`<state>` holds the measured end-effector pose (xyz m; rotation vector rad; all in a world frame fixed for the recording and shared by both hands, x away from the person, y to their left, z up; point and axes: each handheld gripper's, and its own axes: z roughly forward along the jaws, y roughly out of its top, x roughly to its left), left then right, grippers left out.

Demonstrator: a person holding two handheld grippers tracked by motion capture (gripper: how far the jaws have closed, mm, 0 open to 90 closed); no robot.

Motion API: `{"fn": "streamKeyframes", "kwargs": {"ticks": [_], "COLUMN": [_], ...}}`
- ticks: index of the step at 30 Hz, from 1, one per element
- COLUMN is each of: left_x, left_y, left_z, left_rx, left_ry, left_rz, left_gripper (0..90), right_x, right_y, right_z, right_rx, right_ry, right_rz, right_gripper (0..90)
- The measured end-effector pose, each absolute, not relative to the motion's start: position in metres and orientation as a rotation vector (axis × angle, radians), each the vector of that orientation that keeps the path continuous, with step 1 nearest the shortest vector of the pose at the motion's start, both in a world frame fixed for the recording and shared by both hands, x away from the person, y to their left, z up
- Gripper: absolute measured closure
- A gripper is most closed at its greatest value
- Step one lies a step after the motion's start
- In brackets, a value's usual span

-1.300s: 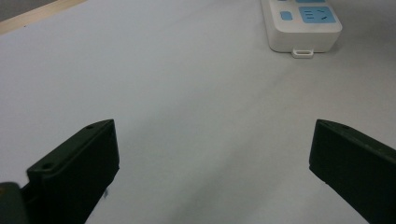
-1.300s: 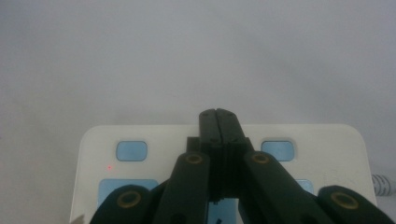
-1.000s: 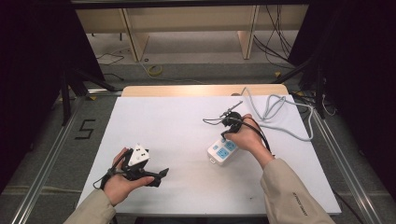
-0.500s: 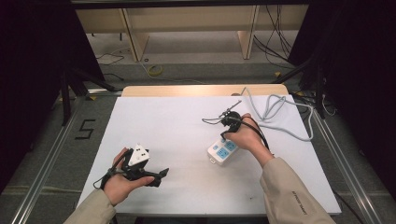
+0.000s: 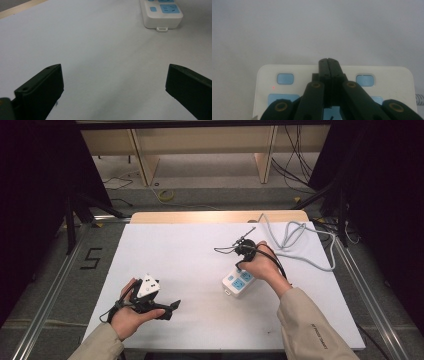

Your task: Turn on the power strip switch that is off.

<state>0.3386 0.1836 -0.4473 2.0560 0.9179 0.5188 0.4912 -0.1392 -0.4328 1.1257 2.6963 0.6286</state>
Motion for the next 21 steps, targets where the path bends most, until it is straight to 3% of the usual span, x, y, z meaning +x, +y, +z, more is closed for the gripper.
{"fn": "streamKeyframes", "kwargs": {"ticks": [21], "left_x": [0.3389], "left_y": [0.1799], "left_z": [-0.4480], "left_rx": [2.062], "left_ry": [0.914], "left_rz": [0.512], "left_gripper": [1.3], "right_x": [0.4902], "right_y": [-0.1392], "right_z": [-0.4331], "right_rx": [1.126], "right_ry": [2.697], "right_rz": [0.613], "right_gripper": [90.0]}}
